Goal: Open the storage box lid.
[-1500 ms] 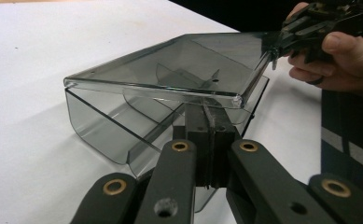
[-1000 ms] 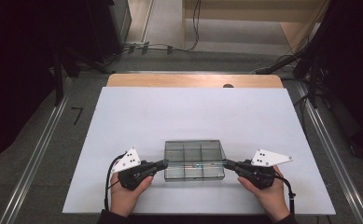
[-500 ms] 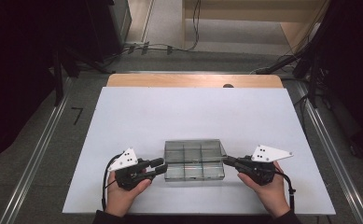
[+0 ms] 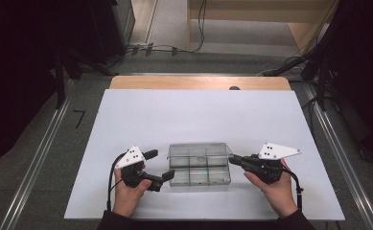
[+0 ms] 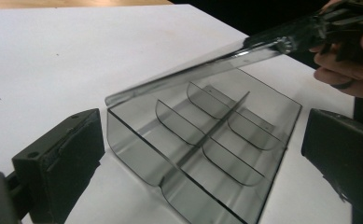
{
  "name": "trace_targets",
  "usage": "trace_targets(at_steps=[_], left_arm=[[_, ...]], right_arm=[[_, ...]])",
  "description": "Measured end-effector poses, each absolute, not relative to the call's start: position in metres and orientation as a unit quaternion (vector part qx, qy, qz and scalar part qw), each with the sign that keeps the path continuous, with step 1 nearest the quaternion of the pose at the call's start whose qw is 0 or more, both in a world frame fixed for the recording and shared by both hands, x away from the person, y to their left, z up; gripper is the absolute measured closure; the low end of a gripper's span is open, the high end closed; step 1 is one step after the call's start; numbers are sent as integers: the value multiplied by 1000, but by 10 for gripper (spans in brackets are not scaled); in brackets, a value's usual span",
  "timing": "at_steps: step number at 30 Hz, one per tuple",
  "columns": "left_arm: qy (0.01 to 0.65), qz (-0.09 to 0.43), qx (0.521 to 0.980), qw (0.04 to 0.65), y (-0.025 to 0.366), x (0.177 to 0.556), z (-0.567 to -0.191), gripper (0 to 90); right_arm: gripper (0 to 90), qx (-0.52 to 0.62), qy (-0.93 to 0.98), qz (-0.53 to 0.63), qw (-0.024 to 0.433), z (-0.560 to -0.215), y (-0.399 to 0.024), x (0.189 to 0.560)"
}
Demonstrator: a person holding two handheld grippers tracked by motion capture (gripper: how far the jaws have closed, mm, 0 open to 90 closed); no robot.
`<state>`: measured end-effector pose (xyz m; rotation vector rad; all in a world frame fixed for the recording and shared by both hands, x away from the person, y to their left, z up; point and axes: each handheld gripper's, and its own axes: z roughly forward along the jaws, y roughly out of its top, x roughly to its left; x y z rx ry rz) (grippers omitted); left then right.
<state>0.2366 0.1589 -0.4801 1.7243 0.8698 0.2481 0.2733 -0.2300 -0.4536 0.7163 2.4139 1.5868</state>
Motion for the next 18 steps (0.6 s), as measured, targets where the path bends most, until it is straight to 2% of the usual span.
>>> trace_targets(at_steps=[4,5,9,18], left_arm=[[381,102,737,548,151,246,-476,4],[382,99,737,548,150,248,-475,31],[380,120,741,540,142,254,-470,64],[384,144,736,538,137,265,-465,222]], right_arm=[[882,240,807,533,84,-451,-230,275],[882,241,807,533,84,-451,-229,276],[882,239,807,533,83,-449,-229,278],[882,242,804,534,92,-446,-229,283]])
